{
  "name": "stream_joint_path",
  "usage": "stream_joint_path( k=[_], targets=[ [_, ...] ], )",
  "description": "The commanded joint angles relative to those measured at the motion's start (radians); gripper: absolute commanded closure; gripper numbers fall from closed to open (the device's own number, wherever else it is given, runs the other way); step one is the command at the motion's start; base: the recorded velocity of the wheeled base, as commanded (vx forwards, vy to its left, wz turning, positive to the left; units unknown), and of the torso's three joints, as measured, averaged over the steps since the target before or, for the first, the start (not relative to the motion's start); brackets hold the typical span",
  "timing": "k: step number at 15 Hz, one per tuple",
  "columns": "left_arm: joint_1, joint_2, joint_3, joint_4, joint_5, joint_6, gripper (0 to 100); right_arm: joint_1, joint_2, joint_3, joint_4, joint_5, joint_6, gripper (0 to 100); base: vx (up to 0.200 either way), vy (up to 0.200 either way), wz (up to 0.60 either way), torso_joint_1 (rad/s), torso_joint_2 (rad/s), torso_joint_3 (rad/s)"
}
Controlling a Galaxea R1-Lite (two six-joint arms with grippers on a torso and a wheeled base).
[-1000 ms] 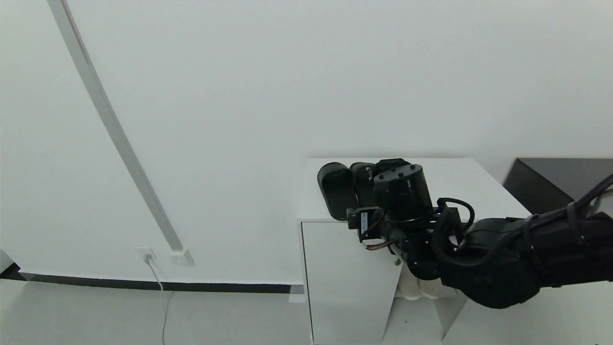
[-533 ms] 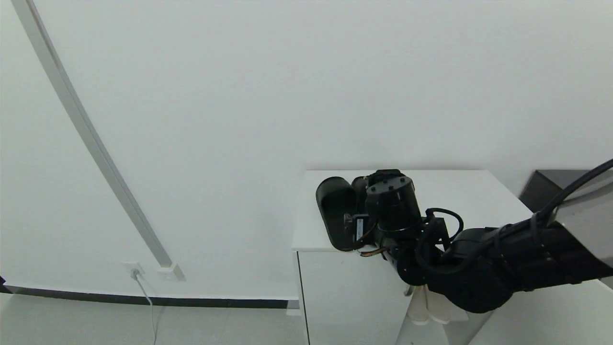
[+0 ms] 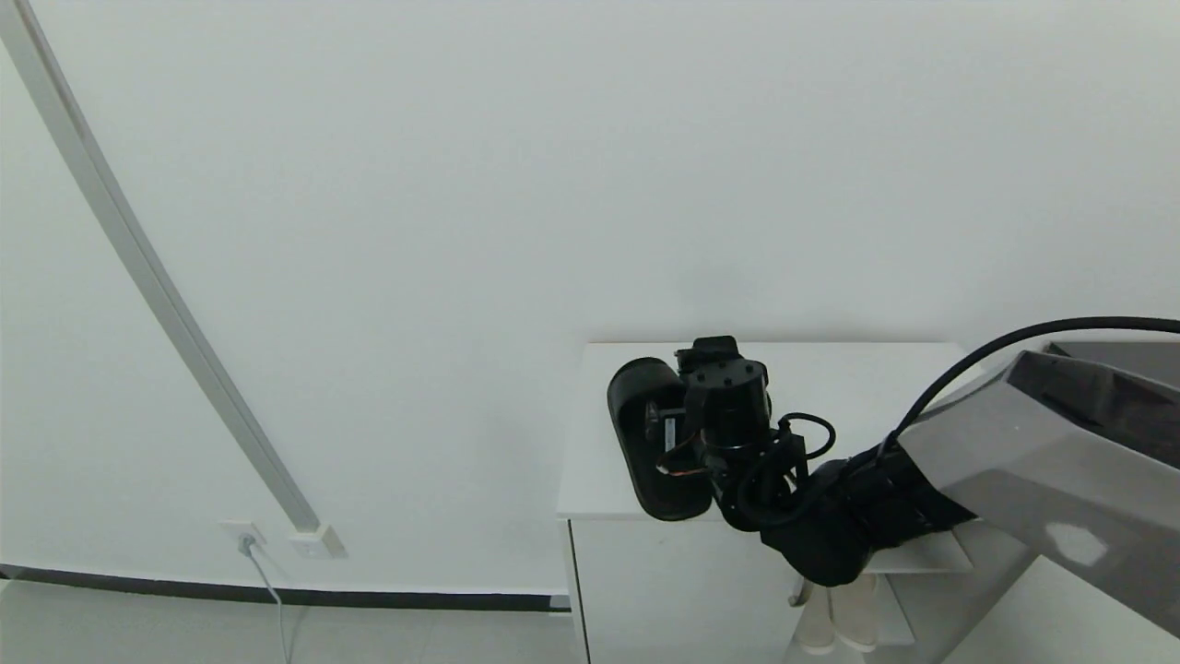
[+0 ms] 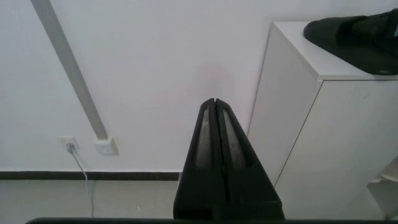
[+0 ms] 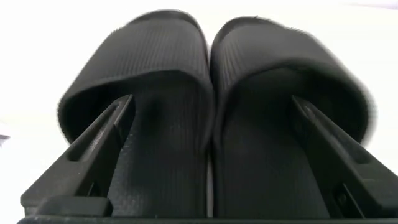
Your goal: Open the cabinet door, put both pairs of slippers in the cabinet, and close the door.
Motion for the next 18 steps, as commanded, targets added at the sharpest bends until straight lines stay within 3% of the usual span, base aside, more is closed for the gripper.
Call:
stream_joint_path(
  k=[1,7,8,14,18],
  targets=[
    [0.0,0.001,0.0,0.0,0.001,0.0,100,-0.016,0.06,-0.042,-0.002,0.01,0.0,0,0.0,0.0,0.0,0.0,0.0,0.0],
    [0.0,0.001,0.0,0.0,0.001,0.0,100,-0.024,0.091,-0.093,-0.01,0.03,-0.032,0,0.0,0.0,0.0,0.0,0.0,0.0],
    [0.0,0.001,0.0,0.0,0.002,0.0,100,-0.024,0.094,-0.095,-0.014,0.027,-0.034,100,0.0,0.0,0.0,0.0,0.0,0.0],
    [0.0,0.001,0.0,0.0,0.002,0.0,100,-0.024,0.06,-0.078,-0.017,0.027,-0.034,100,0.0,0.0,0.0,0.0,0.0,0.0],
    [0.0,0.001,0.0,0.0,0.002,0.0,100,0.004,-0.158,0.086,-0.016,0.033,-0.061,100,0.0,0.0,0.0,0.0,0.0,0.0]
  ],
)
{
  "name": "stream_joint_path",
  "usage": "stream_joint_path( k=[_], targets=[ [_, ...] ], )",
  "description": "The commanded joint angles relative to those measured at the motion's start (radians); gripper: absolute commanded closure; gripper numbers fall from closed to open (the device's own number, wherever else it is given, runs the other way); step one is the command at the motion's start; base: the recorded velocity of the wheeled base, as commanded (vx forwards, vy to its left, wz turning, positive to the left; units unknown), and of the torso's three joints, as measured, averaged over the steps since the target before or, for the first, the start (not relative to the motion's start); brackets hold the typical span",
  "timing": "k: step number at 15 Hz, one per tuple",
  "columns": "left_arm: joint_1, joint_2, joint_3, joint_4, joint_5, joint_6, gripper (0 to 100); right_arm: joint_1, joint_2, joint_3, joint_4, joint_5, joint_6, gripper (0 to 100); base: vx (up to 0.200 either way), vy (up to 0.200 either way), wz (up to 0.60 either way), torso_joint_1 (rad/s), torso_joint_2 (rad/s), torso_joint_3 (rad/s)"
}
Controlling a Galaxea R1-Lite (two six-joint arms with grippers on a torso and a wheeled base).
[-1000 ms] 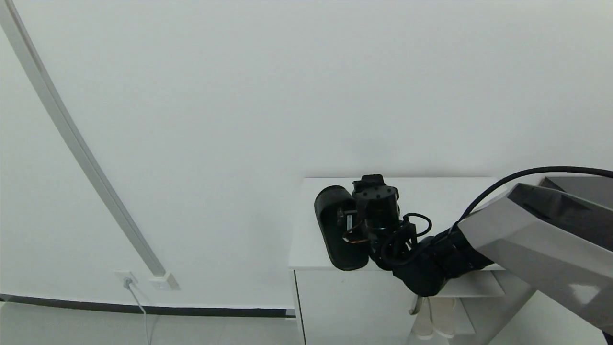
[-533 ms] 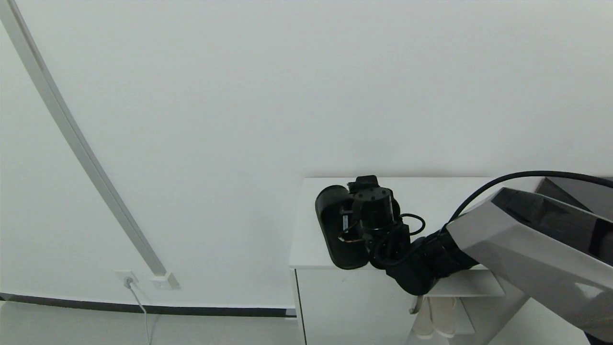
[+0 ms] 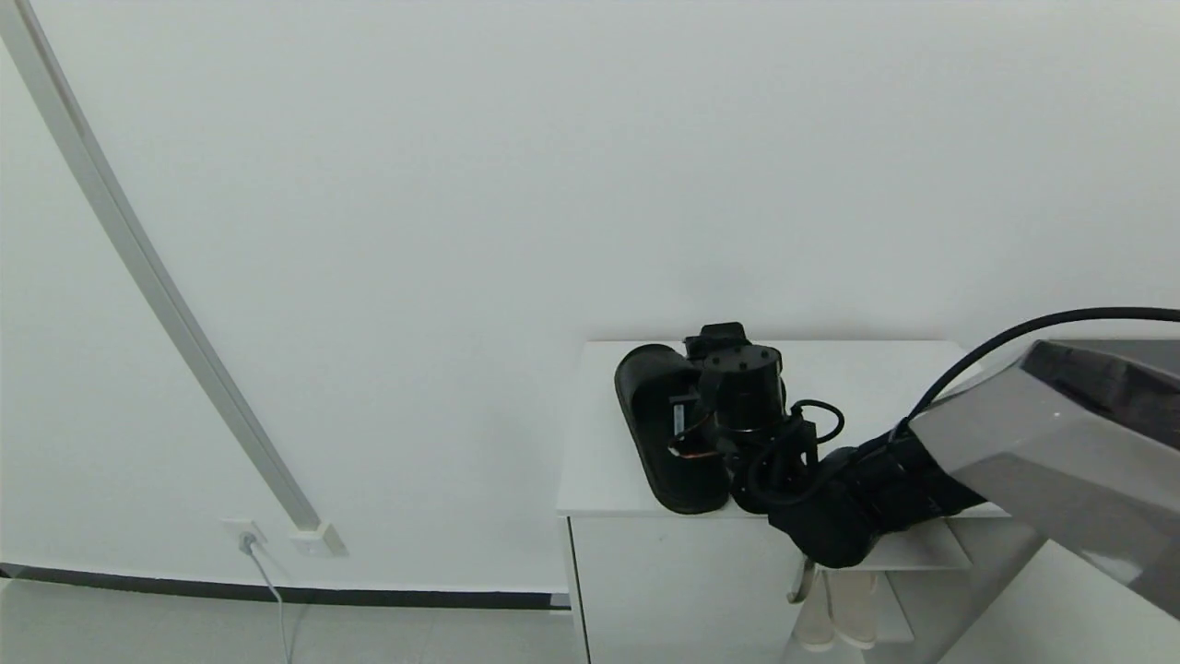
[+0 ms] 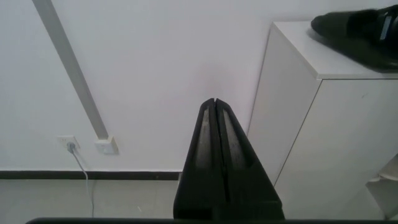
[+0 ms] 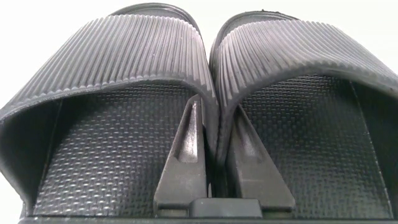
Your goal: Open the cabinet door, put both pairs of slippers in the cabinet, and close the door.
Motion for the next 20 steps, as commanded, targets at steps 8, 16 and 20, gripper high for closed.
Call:
stream_joint_path(
  k=[8,16,20],
  targets=[
    [0.0,0.001,0.0,0.0,0.0,0.001,100,0.163,-0.648,0.582,0.003,0.147,0.0,100,0.0,0.0,0.0,0.0,0.0,0.0],
    [0.0,0.001,0.0,0.0,0.0,0.0,100,0.179,-0.699,0.64,0.006,0.209,0.003,100,-0.05,0.0,0.0,-0.001,0.0,0.001],
    [0.0,0.001,0.0,0.0,0.001,-0.002,100,0.182,-0.699,0.649,0.006,0.209,0.001,100,-0.2,0.0,0.0,0.001,0.0,0.002]
  ],
)
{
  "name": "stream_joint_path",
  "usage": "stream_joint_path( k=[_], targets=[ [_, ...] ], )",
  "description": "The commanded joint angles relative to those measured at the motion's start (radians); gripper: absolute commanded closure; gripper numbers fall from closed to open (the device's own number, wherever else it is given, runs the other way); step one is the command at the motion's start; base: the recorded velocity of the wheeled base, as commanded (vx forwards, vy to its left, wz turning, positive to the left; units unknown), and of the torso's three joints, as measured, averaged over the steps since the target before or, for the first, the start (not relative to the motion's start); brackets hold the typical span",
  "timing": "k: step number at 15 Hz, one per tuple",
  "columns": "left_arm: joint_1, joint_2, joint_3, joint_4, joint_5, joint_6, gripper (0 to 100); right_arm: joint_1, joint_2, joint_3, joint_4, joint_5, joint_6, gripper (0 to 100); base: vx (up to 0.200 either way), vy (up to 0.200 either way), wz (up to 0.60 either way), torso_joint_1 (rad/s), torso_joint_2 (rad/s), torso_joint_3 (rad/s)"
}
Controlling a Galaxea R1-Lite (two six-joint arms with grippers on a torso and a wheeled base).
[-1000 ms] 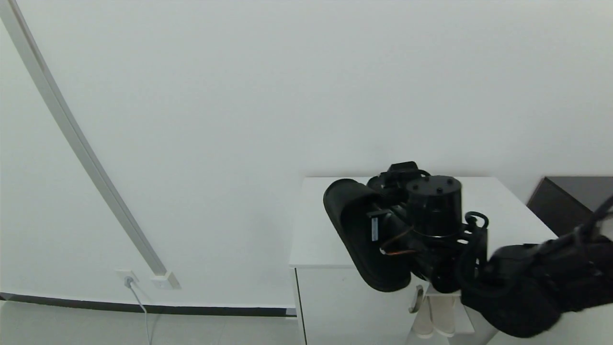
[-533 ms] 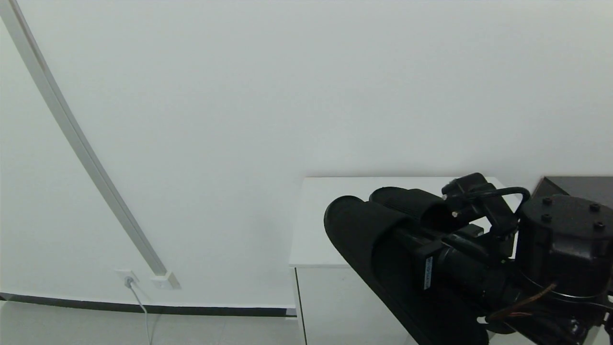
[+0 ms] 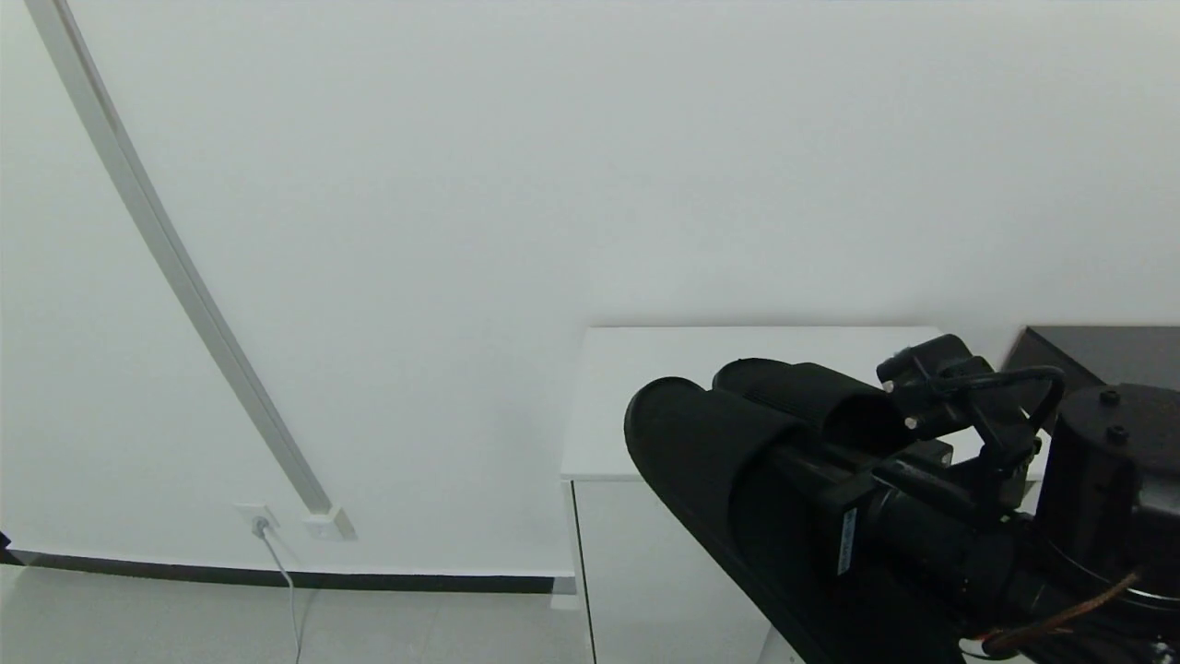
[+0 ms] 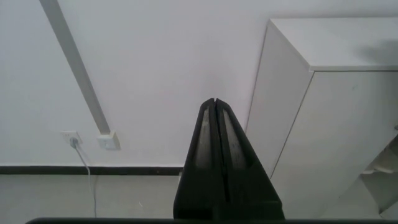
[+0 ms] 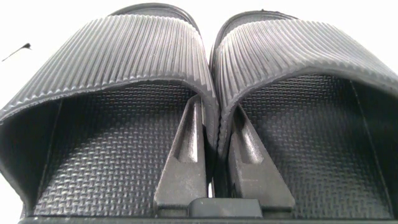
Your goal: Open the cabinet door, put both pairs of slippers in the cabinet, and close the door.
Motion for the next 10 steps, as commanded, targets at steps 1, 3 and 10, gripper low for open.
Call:
stream_joint_path(
  k=[1,3,10],
  targets=[
    [0.0,0.001,0.0,0.0,0.001,0.0,100,0.004,0.001,0.003,0.0,-0.001,0.0,100,-0.2,0.0,0.0,-0.007,-0.01,0.007],
    [0.0,0.001,0.0,0.0,0.001,0.0,100,0.004,0.0,0.003,0.0,-0.001,0.0,100,-0.2,0.0,0.0,0.005,0.0,0.002],
    [0.0,0.001,0.0,-0.001,0.001,-0.001,100,0.027,-0.005,0.032,0.0,-0.001,-0.003,100,-0.057,0.0,0.0,0.001,0.0,0.0]
  ],
)
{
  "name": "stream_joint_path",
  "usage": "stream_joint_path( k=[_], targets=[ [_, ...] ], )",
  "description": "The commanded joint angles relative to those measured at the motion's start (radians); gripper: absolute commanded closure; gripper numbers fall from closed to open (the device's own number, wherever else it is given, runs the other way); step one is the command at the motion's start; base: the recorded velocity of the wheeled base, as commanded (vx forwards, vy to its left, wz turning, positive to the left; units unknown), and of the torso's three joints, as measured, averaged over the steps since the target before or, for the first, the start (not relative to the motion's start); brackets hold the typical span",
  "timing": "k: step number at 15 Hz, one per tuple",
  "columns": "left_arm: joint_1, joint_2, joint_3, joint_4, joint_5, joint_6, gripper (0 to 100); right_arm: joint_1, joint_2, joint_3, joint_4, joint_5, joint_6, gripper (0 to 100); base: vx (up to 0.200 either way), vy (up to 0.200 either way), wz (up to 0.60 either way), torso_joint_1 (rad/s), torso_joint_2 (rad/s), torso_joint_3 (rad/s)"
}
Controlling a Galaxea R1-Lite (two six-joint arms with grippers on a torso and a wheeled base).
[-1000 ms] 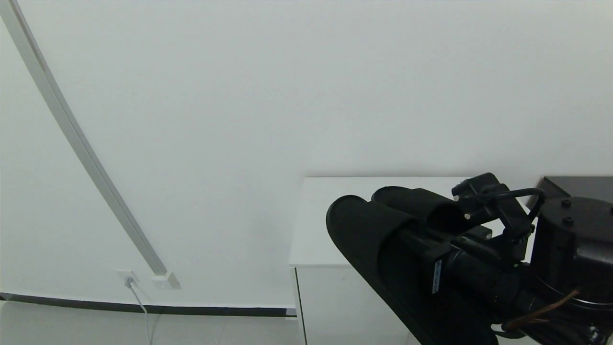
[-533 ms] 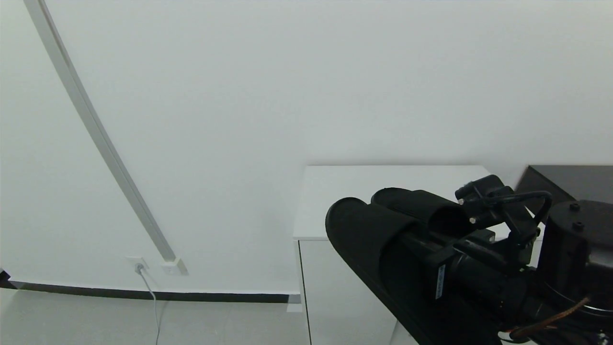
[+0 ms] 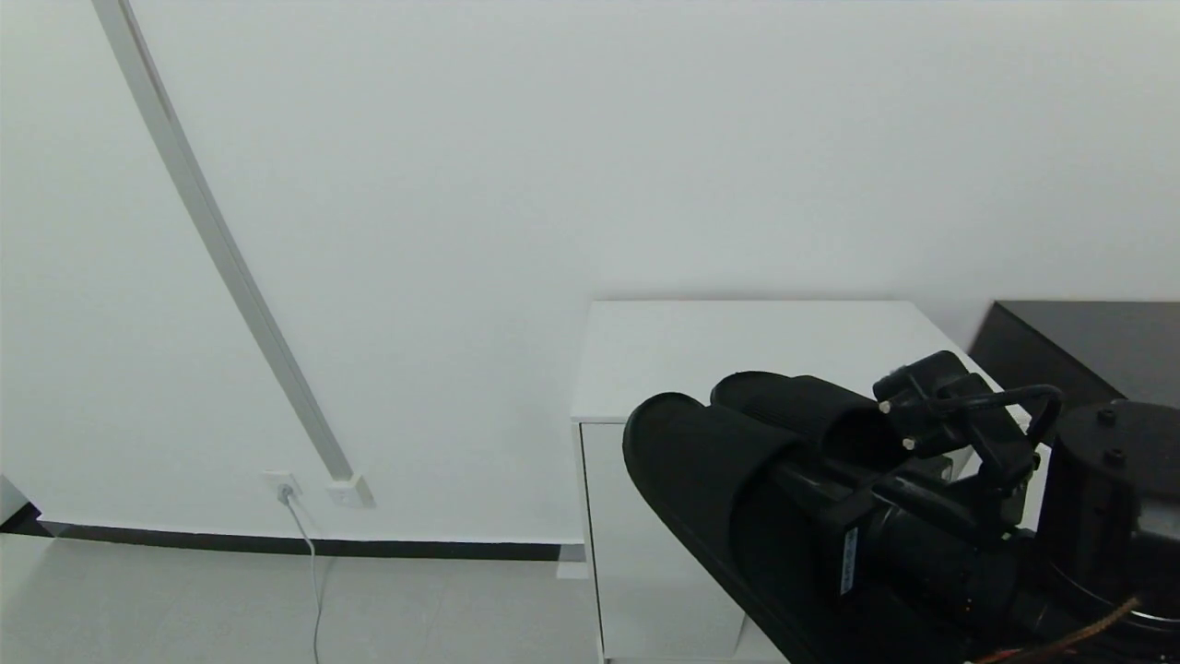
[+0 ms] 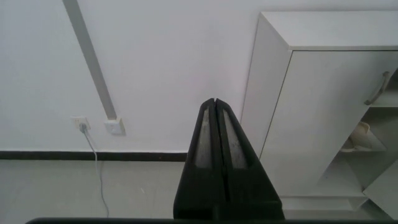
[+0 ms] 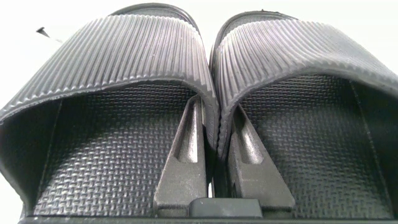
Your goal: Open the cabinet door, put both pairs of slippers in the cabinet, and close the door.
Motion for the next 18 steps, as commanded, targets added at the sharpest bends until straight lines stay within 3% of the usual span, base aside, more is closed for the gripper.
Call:
stream_joint_path(
  k=[1,7,18],
  targets=[
    [0.0,0.001,0.0,0.0,0.0,0.0,100,0.008,0.007,0.01,-0.001,0.002,-0.002,100,0.0,0.0,0.0,0.0,0.0,0.0],
    [0.0,0.001,0.0,0.0,0.003,0.0,100,0.028,0.002,0.016,-0.002,0.0,-0.005,100,0.0,0.0,0.0,0.0,0.0,0.0],
    [0.0,0.001,0.0,0.001,0.003,0.0,100,0.028,0.005,0.052,-0.002,0.0,-0.002,100,0.0,-0.2,0.0,0.002,0.0,0.002]
  ],
)
